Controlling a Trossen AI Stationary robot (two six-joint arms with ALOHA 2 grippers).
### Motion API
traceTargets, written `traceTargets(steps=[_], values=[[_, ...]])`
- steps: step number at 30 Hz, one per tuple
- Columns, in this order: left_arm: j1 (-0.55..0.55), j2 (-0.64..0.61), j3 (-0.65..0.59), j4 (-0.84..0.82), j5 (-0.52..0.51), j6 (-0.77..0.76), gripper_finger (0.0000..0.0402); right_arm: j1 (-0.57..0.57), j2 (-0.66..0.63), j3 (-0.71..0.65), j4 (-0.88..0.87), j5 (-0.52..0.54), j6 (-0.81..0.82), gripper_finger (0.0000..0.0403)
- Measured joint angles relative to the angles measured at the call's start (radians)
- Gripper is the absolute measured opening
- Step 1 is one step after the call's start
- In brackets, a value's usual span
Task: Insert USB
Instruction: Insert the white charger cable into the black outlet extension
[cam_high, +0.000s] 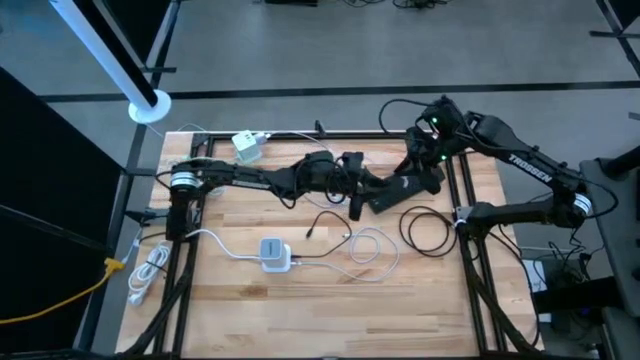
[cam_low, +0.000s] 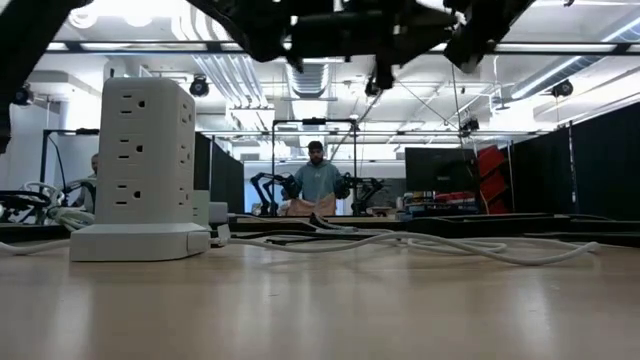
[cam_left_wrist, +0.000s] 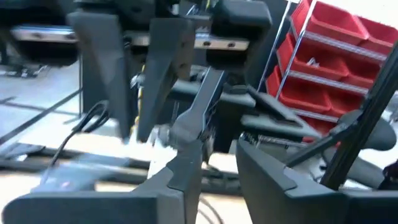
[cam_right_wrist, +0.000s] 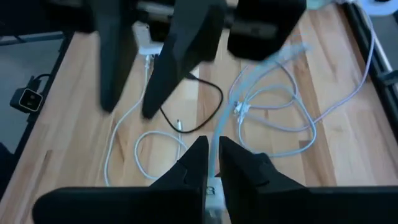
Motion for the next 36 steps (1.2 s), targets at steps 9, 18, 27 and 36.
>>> traceTargets(steps=[9, 18, 27, 36], values=[[-0.002, 0.118, 0.164, -0.03, 0.005, -0.023, 0.0125, 0.049, 0.0, 0.0, -0.01, 0.02, 0.037, 0.003], [-0.007, -0.121, 0.17, -0.674, 0.007, 0.048, 0.0095, 0.05, 0.014, -0.101, 0.022, 0.201, 0.294, 0.0053], [-0.027, -0.47, 0.16, -1.299, -0.101, 0.074, 0.0064, 0.105, 0.198, -0.229, 0.366, 0.292, 1.01, 0.0097], [-0.047, -0.703, 0.088, -1.441, -0.106, 0.072, 0.0063, 0.197, 0.455, -0.233, 0.559, 0.328, 1.438, 0.012]])
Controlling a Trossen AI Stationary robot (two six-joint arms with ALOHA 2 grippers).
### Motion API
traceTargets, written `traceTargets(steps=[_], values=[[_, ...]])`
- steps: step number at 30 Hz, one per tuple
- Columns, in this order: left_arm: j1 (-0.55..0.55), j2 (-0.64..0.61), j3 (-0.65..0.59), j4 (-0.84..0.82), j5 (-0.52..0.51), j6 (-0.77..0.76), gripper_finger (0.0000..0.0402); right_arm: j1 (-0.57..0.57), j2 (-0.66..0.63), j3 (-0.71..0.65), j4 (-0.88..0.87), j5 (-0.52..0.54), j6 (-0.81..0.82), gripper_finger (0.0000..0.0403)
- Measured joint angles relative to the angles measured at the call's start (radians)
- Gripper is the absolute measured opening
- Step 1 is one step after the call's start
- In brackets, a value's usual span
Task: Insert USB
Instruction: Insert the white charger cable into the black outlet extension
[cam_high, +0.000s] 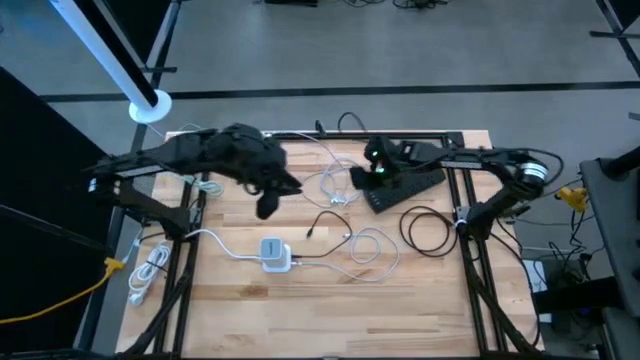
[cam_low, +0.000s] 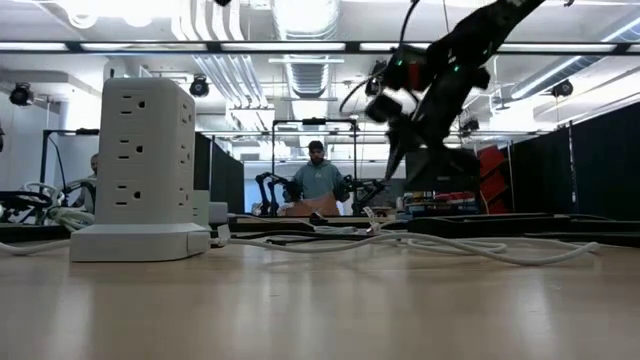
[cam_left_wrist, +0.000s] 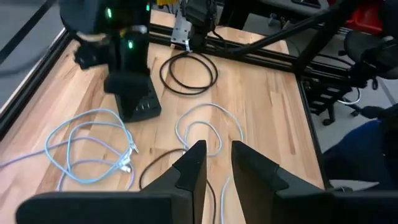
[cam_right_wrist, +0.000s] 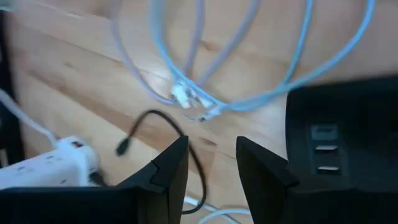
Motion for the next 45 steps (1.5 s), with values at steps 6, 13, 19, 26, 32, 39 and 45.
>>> traceTargets(steps=[6, 13, 19, 26, 32, 39, 45], values=[[-0.006, -0.153, -0.126, -0.013, -0.023, 0.002, 0.0063, 0.074, 0.114, -0.001, 0.079, 0.069, 0.269, 0.0145], [0.012, -0.352, -0.3, -0.021, -0.044, 0.128, 0.0063, 0.12, 0.197, 0.036, 0.142, 0.208, 0.538, 0.0167], [0.01, -0.503, -0.413, -0.028, -0.017, 0.092, 0.0064, 0.129, 0.22, 0.101, 0.02, 0.26, 0.62, 0.0162], [0.01, -0.596, -0.486, -0.018, -0.016, 0.102, 0.0064, 0.132, 0.236, 0.141, -0.033, 0.285, 0.675, 0.0135], [0.01, -0.599, -0.499, -0.017, -0.016, 0.123, 0.0064, 0.146, 0.279, 0.142, -0.049, 0.26, 0.721, 0.0101], [0.01, -0.589, -0.502, -0.015, -0.016, 0.136, 0.0064, 0.148, 0.271, 0.148, -0.05, 0.303, 0.637, 0.0013], [0.01, -0.581, -0.505, 0.012, -0.016, 0.137, 0.0064, 0.148, 0.211, 0.198, -0.051, 0.323, 0.399, 0.0003]])
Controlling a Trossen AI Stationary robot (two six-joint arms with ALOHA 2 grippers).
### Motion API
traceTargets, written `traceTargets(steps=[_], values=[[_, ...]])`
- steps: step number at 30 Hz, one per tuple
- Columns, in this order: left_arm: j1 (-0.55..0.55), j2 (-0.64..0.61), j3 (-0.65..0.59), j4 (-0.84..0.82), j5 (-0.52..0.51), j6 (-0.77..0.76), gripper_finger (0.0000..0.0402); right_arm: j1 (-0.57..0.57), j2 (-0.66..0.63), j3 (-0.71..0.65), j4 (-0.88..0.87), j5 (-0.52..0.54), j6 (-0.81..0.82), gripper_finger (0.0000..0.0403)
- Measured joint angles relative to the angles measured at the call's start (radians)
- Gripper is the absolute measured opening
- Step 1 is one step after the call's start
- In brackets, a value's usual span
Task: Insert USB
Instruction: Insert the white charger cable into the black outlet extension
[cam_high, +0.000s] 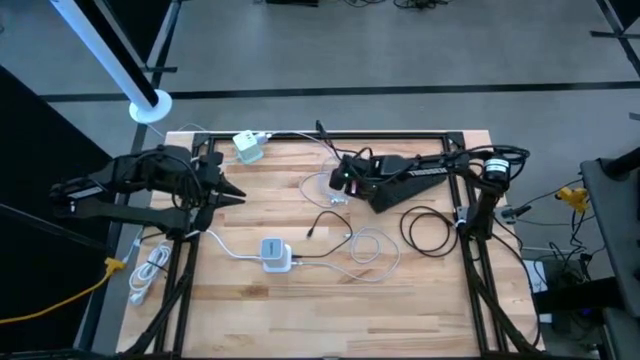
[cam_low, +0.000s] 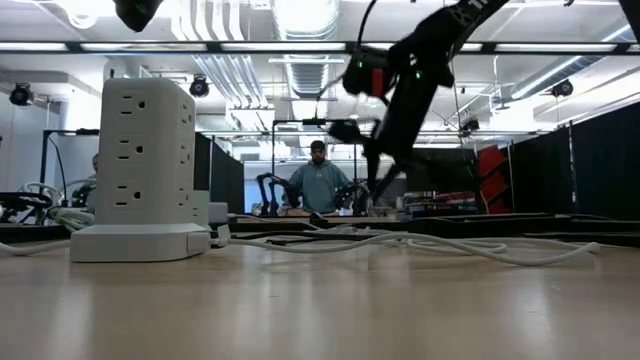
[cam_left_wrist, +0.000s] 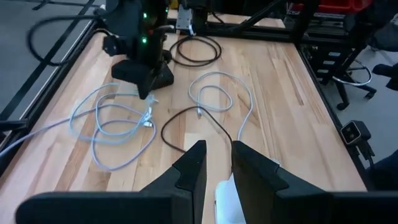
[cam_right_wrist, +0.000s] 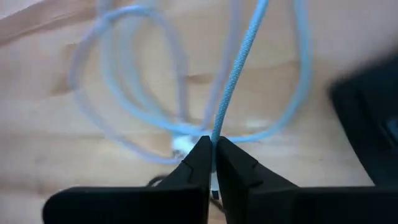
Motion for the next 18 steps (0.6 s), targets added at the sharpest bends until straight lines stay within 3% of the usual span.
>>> traceTargets(steps=[5, 13, 18], values=[[0.002, 0.004, -0.037, 0.119, 0.011, 0.005, 0.0064, -0.005, -0.097, 0.037, -0.001, 0.003, -0.434, 0.0001], [0.015, 0.12, -0.107, 0.453, 0.021, 0.032, 0.0059, -0.064, -0.262, 0.037, -0.19, -0.121, -1.377, 0.0001], [0.079, 0.267, -0.12, 0.648, -0.001, 0.02, 0.005, -0.153, -0.287, 0.036, -0.306, -0.134, -1.589, 0.0]])
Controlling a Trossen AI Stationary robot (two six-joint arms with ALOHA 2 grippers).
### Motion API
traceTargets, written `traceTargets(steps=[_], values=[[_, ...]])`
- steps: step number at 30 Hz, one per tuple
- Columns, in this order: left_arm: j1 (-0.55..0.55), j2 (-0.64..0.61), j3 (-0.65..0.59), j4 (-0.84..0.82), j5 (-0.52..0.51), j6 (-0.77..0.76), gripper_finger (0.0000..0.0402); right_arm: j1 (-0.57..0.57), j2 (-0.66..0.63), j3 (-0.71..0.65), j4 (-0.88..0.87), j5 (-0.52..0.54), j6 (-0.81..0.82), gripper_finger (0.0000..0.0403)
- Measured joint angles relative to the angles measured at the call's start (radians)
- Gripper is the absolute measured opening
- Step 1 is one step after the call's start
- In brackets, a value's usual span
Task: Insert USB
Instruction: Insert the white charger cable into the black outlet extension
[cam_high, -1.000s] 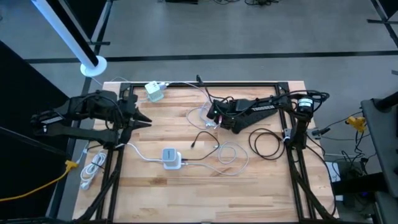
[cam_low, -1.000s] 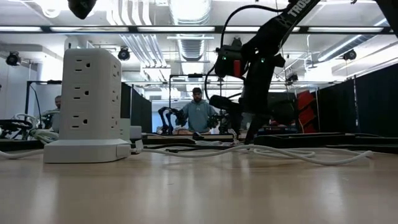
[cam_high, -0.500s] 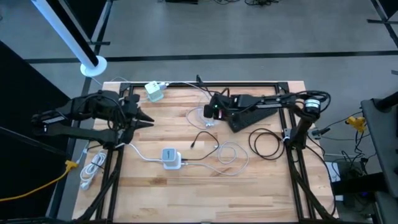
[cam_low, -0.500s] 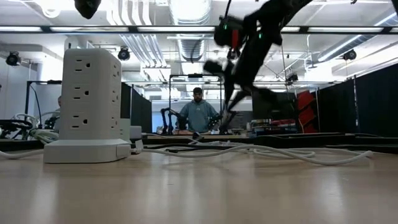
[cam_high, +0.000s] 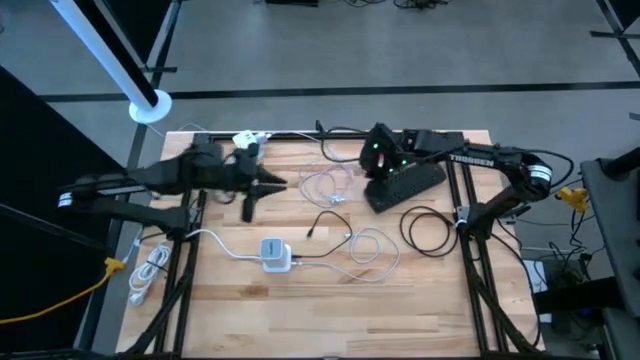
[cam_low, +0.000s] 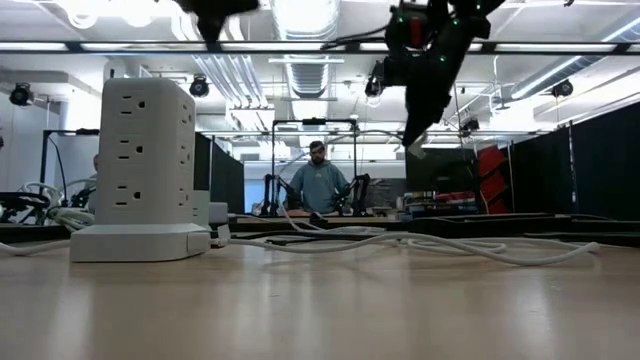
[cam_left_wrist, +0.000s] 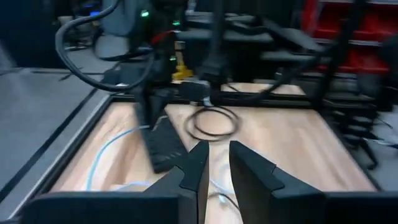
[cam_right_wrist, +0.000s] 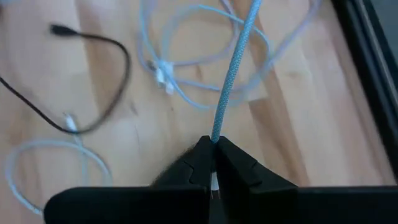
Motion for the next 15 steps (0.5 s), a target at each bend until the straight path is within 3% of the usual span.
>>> traceTargets(steps=[7, 15], values=[[0.093, 0.178, 0.01, 0.085, -0.046, -0.143, 0.0047, -0.142, 0.0, -0.028, 0.114, -0.317, -0.18, 0.0], [0.154, 0.24, 0.01, 0.072, -0.045, -0.178, 0.0035, -0.243, 0.0, -0.03, 0.208, -0.468, -0.325, 0.0]])
